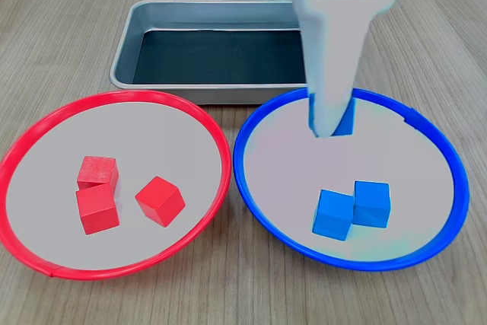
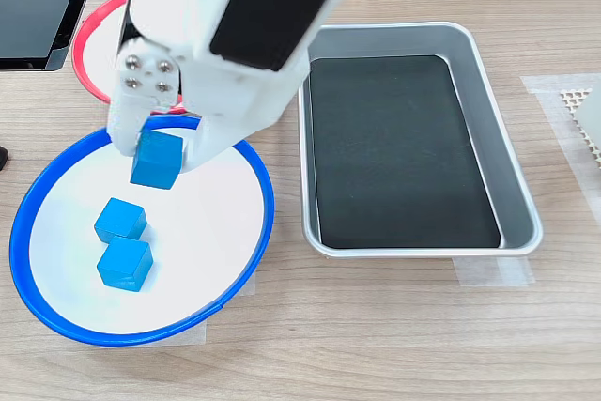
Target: Relocate any blue block in the red dish to the blue dish, correcting any misplacements.
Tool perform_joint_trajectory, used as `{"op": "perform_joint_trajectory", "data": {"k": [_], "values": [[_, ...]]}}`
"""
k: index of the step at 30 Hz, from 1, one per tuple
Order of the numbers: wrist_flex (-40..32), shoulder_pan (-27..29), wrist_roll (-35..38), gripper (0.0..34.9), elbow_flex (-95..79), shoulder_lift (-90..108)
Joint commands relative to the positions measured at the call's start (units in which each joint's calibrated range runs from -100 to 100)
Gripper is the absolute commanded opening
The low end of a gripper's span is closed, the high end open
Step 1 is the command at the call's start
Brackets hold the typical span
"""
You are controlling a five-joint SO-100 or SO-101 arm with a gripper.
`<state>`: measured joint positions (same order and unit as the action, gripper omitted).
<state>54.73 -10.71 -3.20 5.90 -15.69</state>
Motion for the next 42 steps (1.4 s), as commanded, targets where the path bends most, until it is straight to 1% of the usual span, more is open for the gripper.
{"op": "perform_joint_trajectory", "data": {"k": [1,13,22,23,25,26,27,29,32,33,35,38,42], "values": [[-0.38,0.4,-0.05,0.3,2.52,-2.01],[-0.62,0.87,0.1,0.3,3.25,-7.9],[-2.77,0.59,0.63,0.5,4.07,-10.37],[-2.94,0.59,0.68,1.7,4.25,-10.54],[-3.18,0.5,0.73,6.3,4.34,-10.63],[-3.27,0.4,0.88,7.6,4.25,-10.63],[-3.18,0.31,1.32,10.2,4.07,-10.63],[-2.44,0.21,1.47,13.3,3.98,-10.45],[-1.45,0.21,1.76,16.3,3.71,-9.94],[-1.12,0.21,1.81,16.6,3.71,-9.69],[-0.62,0.59,1.9,16.6,3.71,-9.0],[0.04,1.63,2.25,15.4,3.25,-6.53],[-0.71,3.32,3.81,11.9,-1.67,1.74]]}}
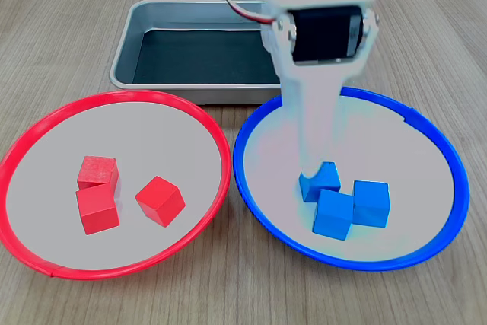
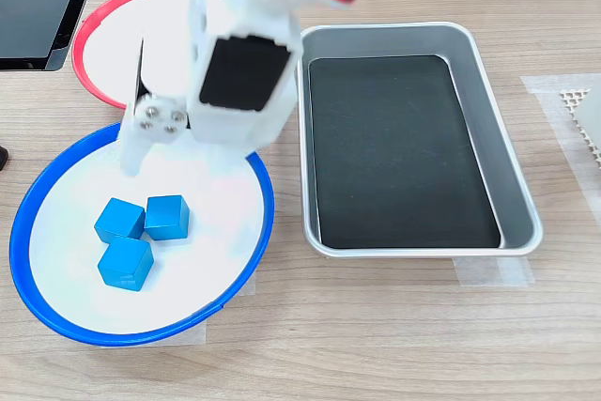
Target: Relocate any blue block in the red dish to the blue dish, correcting any misplacements.
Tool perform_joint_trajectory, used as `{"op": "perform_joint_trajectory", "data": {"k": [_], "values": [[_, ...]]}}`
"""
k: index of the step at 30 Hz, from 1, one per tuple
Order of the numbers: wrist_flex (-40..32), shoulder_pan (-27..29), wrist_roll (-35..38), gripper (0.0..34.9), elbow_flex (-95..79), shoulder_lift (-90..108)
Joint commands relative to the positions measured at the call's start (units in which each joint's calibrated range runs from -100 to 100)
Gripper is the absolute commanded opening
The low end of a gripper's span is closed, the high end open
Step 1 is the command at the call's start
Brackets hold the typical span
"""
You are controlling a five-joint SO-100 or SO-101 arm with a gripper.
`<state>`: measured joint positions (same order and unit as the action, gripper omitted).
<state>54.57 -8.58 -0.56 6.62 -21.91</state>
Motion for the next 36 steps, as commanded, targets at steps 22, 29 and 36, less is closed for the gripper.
{"op": "perform_joint_trajectory", "data": {"k": [22,29,36], "values": [[-11.36,12.96,4.25,0.4,-66.57,73.72],[-6.73,13.05,3.22,0.4,-84.41,96.07],[-3.35,13.53,3.22,0.4,-94.88,109.12]]}}
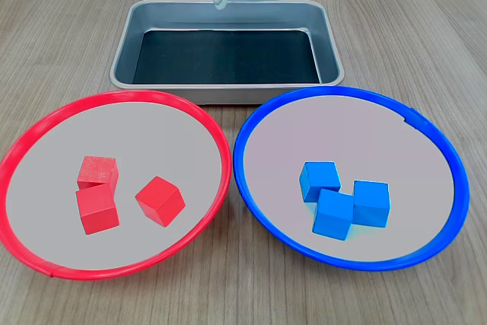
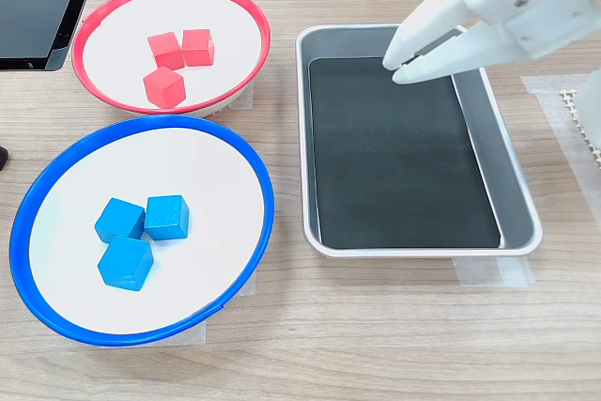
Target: Relocate any blue block in the red dish to the blue dish, correcting any misplacements.
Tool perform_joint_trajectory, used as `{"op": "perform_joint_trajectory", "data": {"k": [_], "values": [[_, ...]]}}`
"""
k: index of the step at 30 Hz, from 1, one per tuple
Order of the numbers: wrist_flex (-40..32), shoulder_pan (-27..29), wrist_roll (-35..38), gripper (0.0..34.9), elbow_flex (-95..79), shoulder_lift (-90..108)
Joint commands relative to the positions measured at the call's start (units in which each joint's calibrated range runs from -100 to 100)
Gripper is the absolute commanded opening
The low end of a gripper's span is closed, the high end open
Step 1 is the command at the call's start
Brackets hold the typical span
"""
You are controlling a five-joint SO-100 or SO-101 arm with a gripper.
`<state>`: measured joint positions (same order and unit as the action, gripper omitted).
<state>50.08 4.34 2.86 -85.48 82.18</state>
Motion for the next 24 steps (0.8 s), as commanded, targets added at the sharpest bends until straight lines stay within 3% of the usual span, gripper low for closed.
{"op": "perform_joint_trajectory", "data": {"k": [1,24], "values": [[1.47,0.51,-0.2,0.4,-4.05,6.47],[3.36,-0.34,-0.49,0.4,-12.7,16.79]]}}
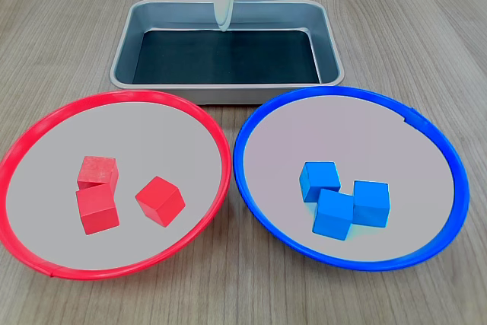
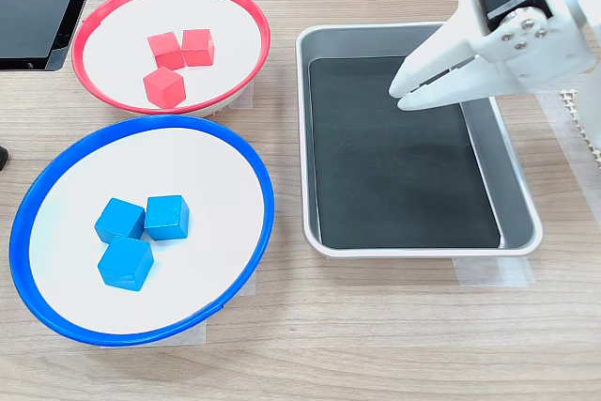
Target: Relocate any blue block in the red dish to the blue dish, correcting any misplacements.
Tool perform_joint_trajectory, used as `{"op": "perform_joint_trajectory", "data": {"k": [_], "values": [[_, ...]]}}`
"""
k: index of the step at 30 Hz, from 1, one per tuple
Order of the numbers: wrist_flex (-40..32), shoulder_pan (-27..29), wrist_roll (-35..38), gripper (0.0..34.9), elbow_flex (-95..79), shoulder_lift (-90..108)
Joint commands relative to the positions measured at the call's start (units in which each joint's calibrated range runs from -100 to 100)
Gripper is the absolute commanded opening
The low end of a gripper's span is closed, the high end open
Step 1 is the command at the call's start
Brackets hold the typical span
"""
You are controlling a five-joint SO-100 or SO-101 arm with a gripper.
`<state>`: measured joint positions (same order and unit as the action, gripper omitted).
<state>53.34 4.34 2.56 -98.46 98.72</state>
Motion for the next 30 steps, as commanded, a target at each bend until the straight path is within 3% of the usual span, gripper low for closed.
{"op": "perform_joint_trajectory", "data": {"k": [1,30], "values": [[0.1,-0.34,-0.2,0.4,0.28,0.26],[0.1,-1.09,0.1,0.4,0.28,0.26]]}}
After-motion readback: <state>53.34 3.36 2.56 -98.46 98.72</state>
